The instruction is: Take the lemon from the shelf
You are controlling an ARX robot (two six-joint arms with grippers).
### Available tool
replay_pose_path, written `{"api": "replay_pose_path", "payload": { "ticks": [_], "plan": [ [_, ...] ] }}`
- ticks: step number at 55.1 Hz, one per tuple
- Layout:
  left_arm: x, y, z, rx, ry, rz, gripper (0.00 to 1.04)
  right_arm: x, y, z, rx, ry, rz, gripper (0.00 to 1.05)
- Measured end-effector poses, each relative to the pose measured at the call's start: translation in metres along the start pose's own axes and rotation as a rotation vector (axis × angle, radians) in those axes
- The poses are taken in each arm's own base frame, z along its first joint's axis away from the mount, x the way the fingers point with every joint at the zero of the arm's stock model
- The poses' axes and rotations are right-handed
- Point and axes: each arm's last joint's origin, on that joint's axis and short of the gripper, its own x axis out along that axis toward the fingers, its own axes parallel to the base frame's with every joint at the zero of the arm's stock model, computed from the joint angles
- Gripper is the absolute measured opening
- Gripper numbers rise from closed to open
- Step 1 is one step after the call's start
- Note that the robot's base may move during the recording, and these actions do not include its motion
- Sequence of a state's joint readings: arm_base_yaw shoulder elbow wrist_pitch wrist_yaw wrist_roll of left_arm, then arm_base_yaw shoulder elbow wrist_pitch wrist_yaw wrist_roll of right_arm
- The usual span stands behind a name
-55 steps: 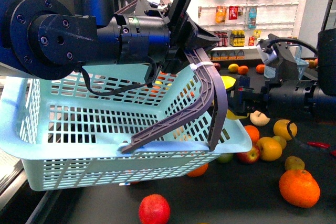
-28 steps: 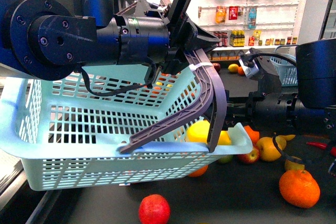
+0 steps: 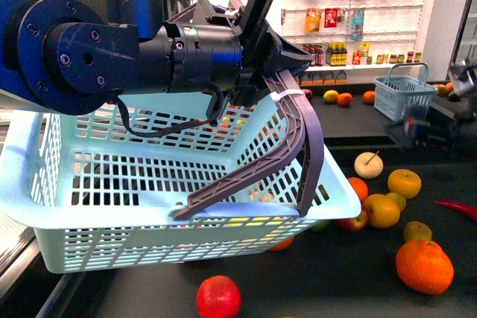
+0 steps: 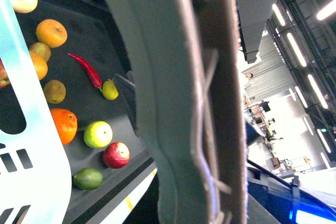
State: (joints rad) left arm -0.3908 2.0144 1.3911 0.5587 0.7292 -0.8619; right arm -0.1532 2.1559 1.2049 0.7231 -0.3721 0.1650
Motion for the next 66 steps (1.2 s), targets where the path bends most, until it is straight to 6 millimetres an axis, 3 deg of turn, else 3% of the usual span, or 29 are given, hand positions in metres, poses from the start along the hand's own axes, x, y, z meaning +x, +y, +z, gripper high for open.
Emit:
{"api": "replay_pose_path", "payload": {
  "ticks": [3, 9, 14, 20, 41, 53, 66],
  "plan": [
    [0.0, 0.0, 0.0, 0.0, 0.0, 0.0, 0.07, 0.001, -0.016, -0.02, -0.02, 0.056, -0.013, 0.97],
    [0.0, 0.0, 0.0, 0.001, -0.001, 0.001, 0.07, 0.001, -0.035, -0.081, -0.065, 0.23, 0.029, 0.97],
    [0.0, 0.0, 0.0, 0.002, -0.003, 0.002, 0.07, -0.003, -0.03, -0.124, -0.091, 0.351, 0.117, 0.97],
    [0.0, 0.0, 0.0, 0.002, -0.003, 0.002, 0.07, -0.003, -0.01, -0.154, -0.147, 0.423, 0.217, 0.97],
    [0.0, 0.0, 0.0, 0.001, -0.003, 0.002, 0.07, 0.021, 0.073, -0.208, -0.353, 0.54, 0.427, 0.97],
    [0.0, 0.0, 0.0, 0.001, -0.003, 0.002, 0.07, 0.041, 0.102, -0.219, -0.429, 0.536, 0.44, 0.97],
    [0.0, 0.0, 0.0, 0.001, -0.001, 0.001, 0.07, 0.055, 0.114, -0.235, -0.481, 0.564, 0.415, 0.97]
  ]
}}
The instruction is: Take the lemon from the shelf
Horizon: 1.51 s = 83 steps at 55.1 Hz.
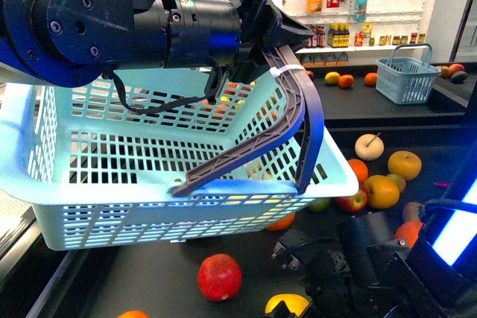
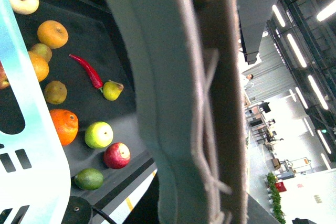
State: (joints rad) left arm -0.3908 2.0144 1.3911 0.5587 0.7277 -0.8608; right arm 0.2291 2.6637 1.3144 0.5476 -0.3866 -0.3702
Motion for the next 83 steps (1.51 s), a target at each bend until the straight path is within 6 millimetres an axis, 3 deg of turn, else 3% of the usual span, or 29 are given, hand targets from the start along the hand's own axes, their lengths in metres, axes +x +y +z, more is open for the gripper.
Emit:
{"api": "replay_pose_path", "payload": {
  "ticks": [28, 49, 65, 75, 83],
  "plan": [
    [0.0, 0.0, 0.0, 0.0, -0.001, 0.001, 0.07, 0.031, -0.011, -0.004, -0.111, 0.07, -0.075, 0.97],
    [0.0, 0.0, 0.0, 0.0, -0.001, 0.001, 0.07, 0.038, -0.007, -0.012, -0.159, 0.099, -0.066, 0.97],
    [0.0, 0.0, 0.0, 0.0, -0.001, 0.001, 0.07, 0.038, -0.009, -0.01, -0.165, 0.076, -0.08, 0.6],
    [0.0, 0.0, 0.0, 0.0, -0.001, 0.001, 0.07, 0.033, -0.013, -0.013, -0.13, 0.069, -0.106, 0.54],
    [0.0, 0.0, 0.0, 0.0, -0.001, 0.001, 0.07, 0.016, -0.024, -0.008, -0.075, 0.038, -0.144, 0.53]
  ]
}}
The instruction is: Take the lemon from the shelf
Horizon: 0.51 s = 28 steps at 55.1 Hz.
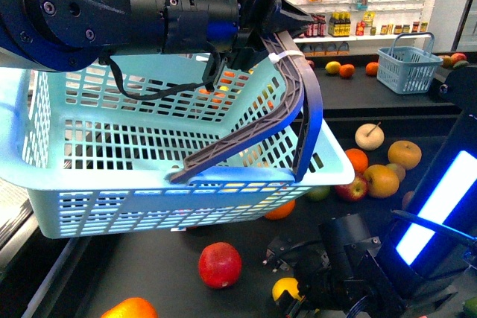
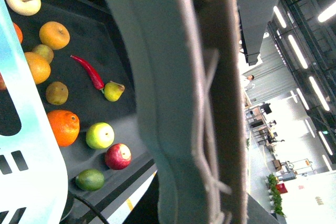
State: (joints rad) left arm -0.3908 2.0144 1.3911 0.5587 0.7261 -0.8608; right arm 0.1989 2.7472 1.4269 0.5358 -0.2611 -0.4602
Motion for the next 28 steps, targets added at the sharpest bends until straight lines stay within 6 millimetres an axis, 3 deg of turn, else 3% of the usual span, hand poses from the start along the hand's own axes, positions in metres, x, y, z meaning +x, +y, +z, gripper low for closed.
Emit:
{"api": "replay_pose_path", "payload": {
  "ticks": [11, 18, 19, 28],
  "plan": [
    [0.0, 0.0, 0.0, 0.0, 0.0, 0.0, 0.07, -0.041, -0.042, 0.018, 0.085, -0.077, -0.111, 0.53],
    [0.0, 0.0, 0.0, 0.0, 0.0, 0.0, 0.07, -0.067, -0.07, 0.02, 0.139, -0.102, -0.18, 0.53],
    [0.0, 0.0, 0.0, 0.0, 0.0, 0.0, 0.07, -0.144, -0.139, 0.039, 0.257, -0.231, -0.385, 0.53],
    [0.0, 0.0, 0.0, 0.0, 0.001, -0.001, 0.07, -0.185, -0.15, 0.081, 0.324, -0.37, -0.4, 0.52]
  ]
}}
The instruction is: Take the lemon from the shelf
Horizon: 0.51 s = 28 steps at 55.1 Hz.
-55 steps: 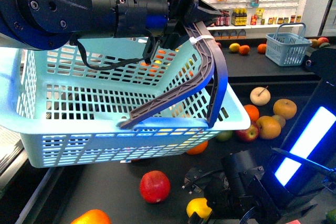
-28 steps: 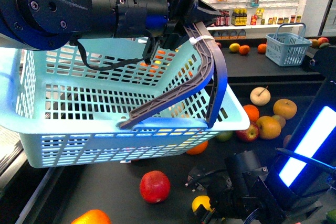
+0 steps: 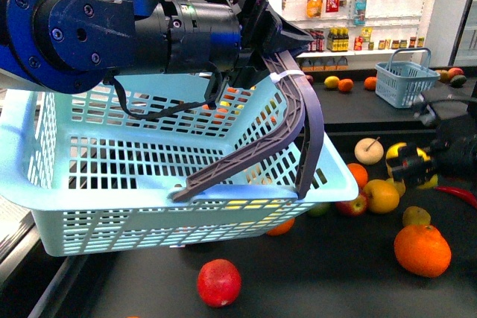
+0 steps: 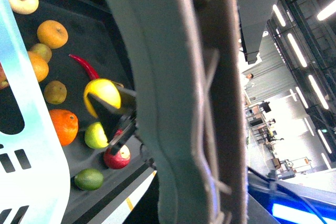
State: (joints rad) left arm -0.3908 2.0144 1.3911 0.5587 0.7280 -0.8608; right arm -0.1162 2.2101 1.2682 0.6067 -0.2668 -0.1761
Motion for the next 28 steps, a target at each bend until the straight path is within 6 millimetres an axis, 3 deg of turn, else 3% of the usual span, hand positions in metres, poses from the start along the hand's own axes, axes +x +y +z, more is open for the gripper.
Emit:
{"api": "replay_pose_path", "payload": {
  "ticks": [4, 9, 28],
  "plan": [
    [0.0, 0.0, 0.0, 0.0, -0.002, 0.002, 0.07, -0.015, 0.013, 0.042, 0.071, -0.078, 0.05, 0.52],
    [0.0, 0.0, 0.0, 0.0, -0.001, 0.001, 0.07, -0.022, 0.03, 0.065, 0.125, -0.11, 0.105, 0.52],
    [0.0, 0.0, 0.0, 0.0, -0.002, 0.001, 0.07, -0.018, 0.101, 0.074, 0.227, -0.057, 0.259, 0.52]
  ]
}}
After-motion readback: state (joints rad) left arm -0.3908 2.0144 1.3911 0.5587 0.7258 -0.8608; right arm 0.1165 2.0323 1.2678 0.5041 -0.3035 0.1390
